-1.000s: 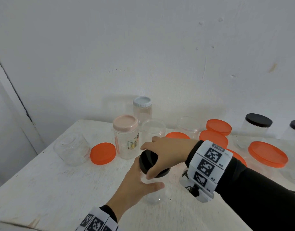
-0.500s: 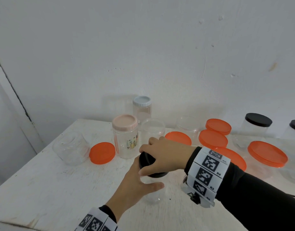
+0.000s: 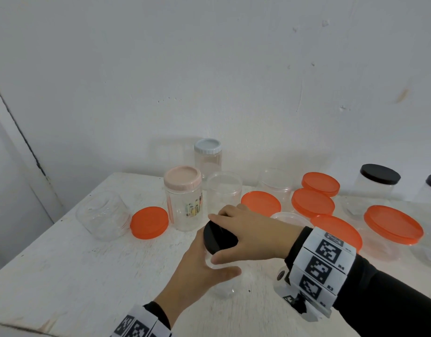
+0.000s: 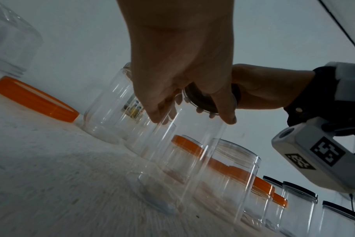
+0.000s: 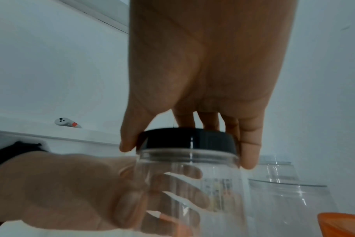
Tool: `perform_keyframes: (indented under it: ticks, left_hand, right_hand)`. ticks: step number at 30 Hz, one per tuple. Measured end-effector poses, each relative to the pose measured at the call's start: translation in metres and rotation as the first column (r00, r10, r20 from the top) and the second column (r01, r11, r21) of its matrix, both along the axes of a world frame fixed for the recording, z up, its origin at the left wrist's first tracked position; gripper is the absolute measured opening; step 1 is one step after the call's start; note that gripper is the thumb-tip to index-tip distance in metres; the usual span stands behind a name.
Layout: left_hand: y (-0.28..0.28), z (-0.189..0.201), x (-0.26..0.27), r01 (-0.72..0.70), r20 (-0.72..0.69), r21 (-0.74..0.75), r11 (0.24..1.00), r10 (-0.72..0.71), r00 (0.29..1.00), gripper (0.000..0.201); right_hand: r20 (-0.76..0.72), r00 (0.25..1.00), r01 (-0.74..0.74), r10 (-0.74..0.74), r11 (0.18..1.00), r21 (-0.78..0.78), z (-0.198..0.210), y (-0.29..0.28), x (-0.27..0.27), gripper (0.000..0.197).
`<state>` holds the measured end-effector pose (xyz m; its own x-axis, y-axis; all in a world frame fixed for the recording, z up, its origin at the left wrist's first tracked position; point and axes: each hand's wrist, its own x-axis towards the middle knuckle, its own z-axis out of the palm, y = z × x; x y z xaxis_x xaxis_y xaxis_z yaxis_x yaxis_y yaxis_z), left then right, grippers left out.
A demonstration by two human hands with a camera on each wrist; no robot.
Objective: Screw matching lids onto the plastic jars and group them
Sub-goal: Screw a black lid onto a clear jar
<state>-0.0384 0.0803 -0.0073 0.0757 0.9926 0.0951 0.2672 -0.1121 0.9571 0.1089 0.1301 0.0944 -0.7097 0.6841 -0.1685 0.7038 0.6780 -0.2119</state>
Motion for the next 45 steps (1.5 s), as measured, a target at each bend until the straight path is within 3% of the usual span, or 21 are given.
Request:
perform_keyframes:
  ticks: [13,18,25,28,32,36,40,42,45]
  left_hand:
    - [-0.001,-0.001,0.002,-0.024,-0.037,0.05,0.998,0.026,0.999,0.083]
    - [-0.002,-0.003,0.003,-0.004,-0.003,0.093,0.996,0.005,1.0,0.084]
    - [0.001,0.009,-0.026,0.144,-0.086,-0.03,0.989,-0.146,0.986,0.076]
    - [0.006,0.02,-0.061,0.04,-0.218,-0.029,0.999,-0.046,0.975,0.057]
    - [0.015,0.038,-0.119,-0.188,-0.11,0.107,0.976,0.2,0.974,0.023]
    - [0.033,0.045,-0.17,-0.447,-0.15,0.264,0.855,0.494,0.856,0.018]
    - [0.052,0.04,-0.207,-0.558,-0.33,0.416,0.718,0.691,0.643,0.014]
    - [0.066,0.035,-0.223,-0.539,-0.477,0.378,0.753,0.657,0.583,0.03]
    - [0.082,0.028,-0.233,-0.52,-0.612,0.246,0.818,0.547,0.571,0.054]
  right_hand:
    - [-0.287,0.952,0.142,-0.107,0.985,0.102,-0.028,-0.013,0.004,0.077]
    - [-0.443,0.883,0.187,-0.156,0.982,0.029,-0.042,-0.019,0.004,0.075]
    - [-0.546,0.817,0.205,-0.183,0.978,-0.021,-0.051,-0.019,0.006,0.074]
    - [-0.533,0.828,0.195,-0.172,0.981,-0.013,-0.051,-0.019,0.008,0.073]
    - [-0.541,0.817,0.206,-0.199,0.977,-0.048,-0.05,-0.022,0.007,0.075]
    - [-0.538,0.81,0.212,-0.232,0.972,-0.1,-0.048,-0.024,0.005,0.074]
    - [-0.501,0.835,0.193,-0.226,0.974,-0.117,-0.045,-0.023,0.004,0.075]
    - [-0.474,0.852,0.189,-0.222,0.975,-0.118,-0.043,-0.021,0.004,0.075]
    - [-0.441,0.87,0.179,-0.218,0.975,-0.128,-0.041,-0.021,0.005,0.076]
